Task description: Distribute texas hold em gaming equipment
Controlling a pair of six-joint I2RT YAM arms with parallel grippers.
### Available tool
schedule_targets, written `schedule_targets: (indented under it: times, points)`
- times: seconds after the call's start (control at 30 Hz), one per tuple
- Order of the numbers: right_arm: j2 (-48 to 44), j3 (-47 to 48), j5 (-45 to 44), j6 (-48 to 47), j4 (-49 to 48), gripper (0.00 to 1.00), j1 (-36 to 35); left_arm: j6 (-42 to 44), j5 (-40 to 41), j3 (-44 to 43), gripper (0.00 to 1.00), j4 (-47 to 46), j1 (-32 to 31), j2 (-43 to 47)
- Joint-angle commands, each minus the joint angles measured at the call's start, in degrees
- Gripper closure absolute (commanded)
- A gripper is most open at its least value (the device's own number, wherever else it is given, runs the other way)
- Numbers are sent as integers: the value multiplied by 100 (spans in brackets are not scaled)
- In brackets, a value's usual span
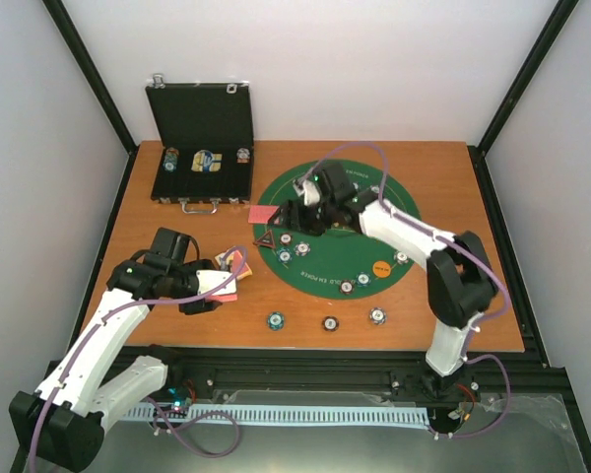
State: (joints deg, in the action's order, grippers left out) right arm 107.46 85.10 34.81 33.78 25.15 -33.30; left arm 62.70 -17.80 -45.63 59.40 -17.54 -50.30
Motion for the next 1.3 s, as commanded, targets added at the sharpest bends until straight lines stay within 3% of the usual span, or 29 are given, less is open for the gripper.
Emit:
schedule_targets:
  times: [0.0,0.13,0.27,1.27]
  points:
    - [-848,-1633,273,752,-1515,21,-679,-132,-169,-340,61,-165,-39,-69]
    - [-1474,-2691,263,1521,-2674,20,-1271,-182,-175,-355,62,-197,-39,-96]
    - [-1680,-3007,228,1835,-3149,20,-1665,-196,-161,-330,62,-193,-39,-50]
    - [-872,-2522,299,2628,-4229,23,-2351,-239,-218,-526,62,-62,-39,39]
